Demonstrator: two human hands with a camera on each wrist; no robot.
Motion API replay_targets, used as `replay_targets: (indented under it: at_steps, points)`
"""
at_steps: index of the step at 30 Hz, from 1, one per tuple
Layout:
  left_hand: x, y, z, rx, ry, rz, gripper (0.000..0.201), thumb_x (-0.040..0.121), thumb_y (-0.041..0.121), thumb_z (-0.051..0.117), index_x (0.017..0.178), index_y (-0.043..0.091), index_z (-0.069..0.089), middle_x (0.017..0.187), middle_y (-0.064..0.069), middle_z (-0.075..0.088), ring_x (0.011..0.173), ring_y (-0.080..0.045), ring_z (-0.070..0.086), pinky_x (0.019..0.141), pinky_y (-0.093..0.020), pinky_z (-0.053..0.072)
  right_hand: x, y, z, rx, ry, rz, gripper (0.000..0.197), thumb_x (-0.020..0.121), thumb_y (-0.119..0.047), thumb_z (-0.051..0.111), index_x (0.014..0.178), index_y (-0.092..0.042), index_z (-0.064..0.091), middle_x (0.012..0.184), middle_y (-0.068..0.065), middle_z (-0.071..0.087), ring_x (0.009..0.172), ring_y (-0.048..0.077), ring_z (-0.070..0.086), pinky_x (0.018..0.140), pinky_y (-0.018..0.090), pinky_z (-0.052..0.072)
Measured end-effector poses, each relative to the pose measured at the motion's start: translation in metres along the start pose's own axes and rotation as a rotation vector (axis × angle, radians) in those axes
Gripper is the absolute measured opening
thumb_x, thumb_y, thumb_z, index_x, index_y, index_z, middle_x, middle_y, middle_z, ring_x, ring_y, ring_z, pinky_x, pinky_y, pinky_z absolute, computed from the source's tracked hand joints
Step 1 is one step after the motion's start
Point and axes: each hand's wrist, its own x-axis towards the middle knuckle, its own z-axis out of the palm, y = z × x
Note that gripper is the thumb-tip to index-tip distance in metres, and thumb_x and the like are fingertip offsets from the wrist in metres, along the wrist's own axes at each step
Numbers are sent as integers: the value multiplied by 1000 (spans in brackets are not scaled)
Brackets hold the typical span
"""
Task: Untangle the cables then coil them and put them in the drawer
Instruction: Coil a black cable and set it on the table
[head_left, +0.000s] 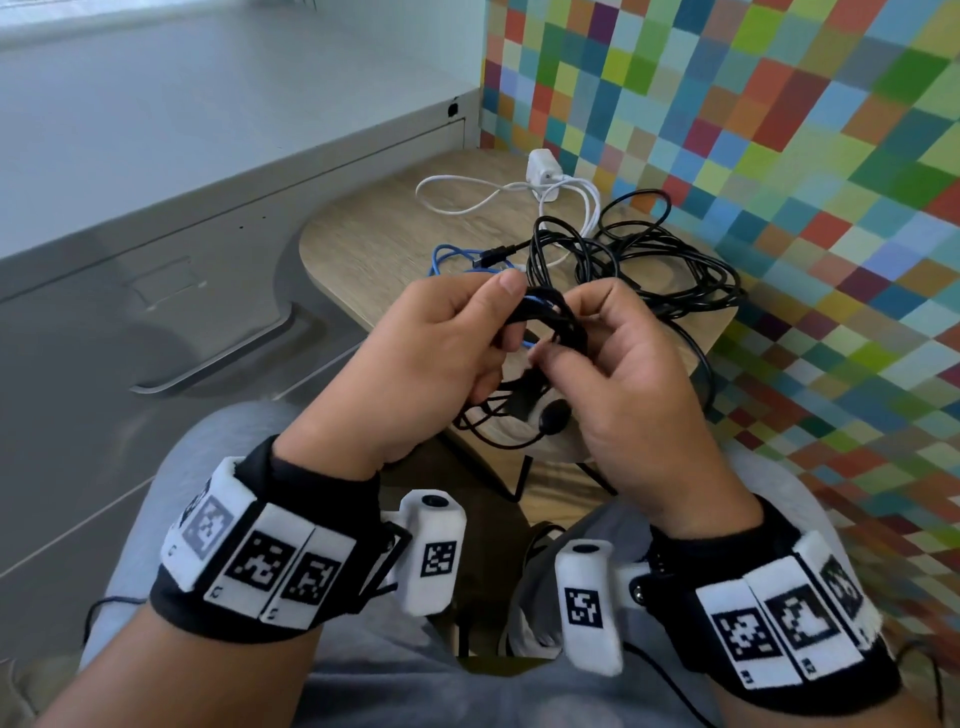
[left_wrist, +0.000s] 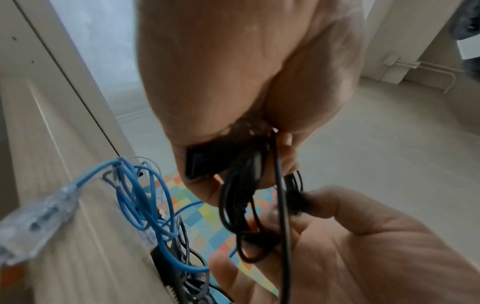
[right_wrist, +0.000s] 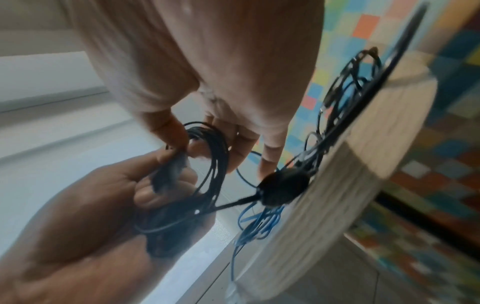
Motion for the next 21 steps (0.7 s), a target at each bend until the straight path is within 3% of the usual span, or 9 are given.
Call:
replay_targets:
  at_steps: [2, 7, 10, 12, 14, 16, 17, 18, 21]
  points:
    - [0, -1, 3, -68, 1, 18, 45, 111, 25, 39, 73, 8, 54, 51, 3, 30, 48, -19, 27, 46, -24, 34, 1, 1, -3, -91, 19, -56, 20, 94, 0, 66, 104, -14, 57, 96, 11, 68, 76, 13, 63, 61, 35, 53]
    - [2, -7, 7, -98, 3, 42, 45, 111, 30, 41, 73, 11, 57, 53, 0, 41, 49, -16, 32, 47, -24, 36, -2, -3, -7, 241, -16, 42, 27, 88, -3, 65, 112, -16, 60, 98, 7, 75, 91, 20, 72, 81, 34, 60]
    - [3, -11, 9, -133, 18, 53, 46, 108, 33, 42, 70, 19, 63, 51, 2, 35, 47, -16, 35, 48, -26, 40, 1, -3, -6, 70, 5, 1, 29, 91, -4, 75, 113, -18, 62, 92, 9, 76, 82, 27, 73, 74, 34, 59]
    - [3, -12, 11, -197, 35, 49, 44, 104, 34, 44, 68, 18, 63, 52, -7, 31, 46, -15, 34, 48, -25, 39, 1, -1, -5, -62, 5, -51, 28, 94, -2, 72, 115, -17, 64, 94, 11, 74, 85, 31, 71, 76, 36, 60]
    - [3, -9, 11, -280, 51, 17, 43, 105, 33, 46, 68, 14, 60, 58, -17, 31, 46, -14, 33, 50, -25, 37, 1, 1, -4, -193, 22, -115, 26, 96, -3, 69, 118, -17, 64, 99, 4, 72, 86, 24, 69, 78, 35, 59]
    - [3, -5, 9, -328, 56, -27, 45, 110, 30, 42, 73, 10, 57, 54, -12, 36, 47, -14, 32, 52, -25, 37, 2, 4, -5, -345, 41, -179, 30, 94, -7, 72, 121, -18, 65, 109, 1, 67, 98, 16, 67, 87, 37, 57]
    - [3, -3, 8, -345, 57, -45, 44, 112, 28, 39, 76, 9, 54, 51, 0, 41, 49, -15, 31, 55, -27, 36, 3, 6, -7, -377, 46, -183, 33, 92, -9, 75, 122, -19, 65, 113, 0, 66, 105, 15, 66, 92, 40, 56]
    - [2, -2, 7, -364, 56, -55, 43, 112, 28, 36, 78, 8, 53, 51, 7, 43, 50, -15, 30, 56, -27, 36, 4, 6, -8, -353, 43, -157, 34, 90, -11, 77, 121, -21, 65, 113, -1, 66, 107, 15, 66, 94, 43, 57]
    - [2, -2, 5, -379, 58, -53, 44, 111, 29, 37, 76, 9, 54, 52, 4, 38, 50, -16, 32, 53, -24, 37, 2, 1, -11, -114, -27, -25, 35, 87, -9, 81, 117, -21, 66, 107, -1, 73, 101, 18, 72, 89, 41, 60]
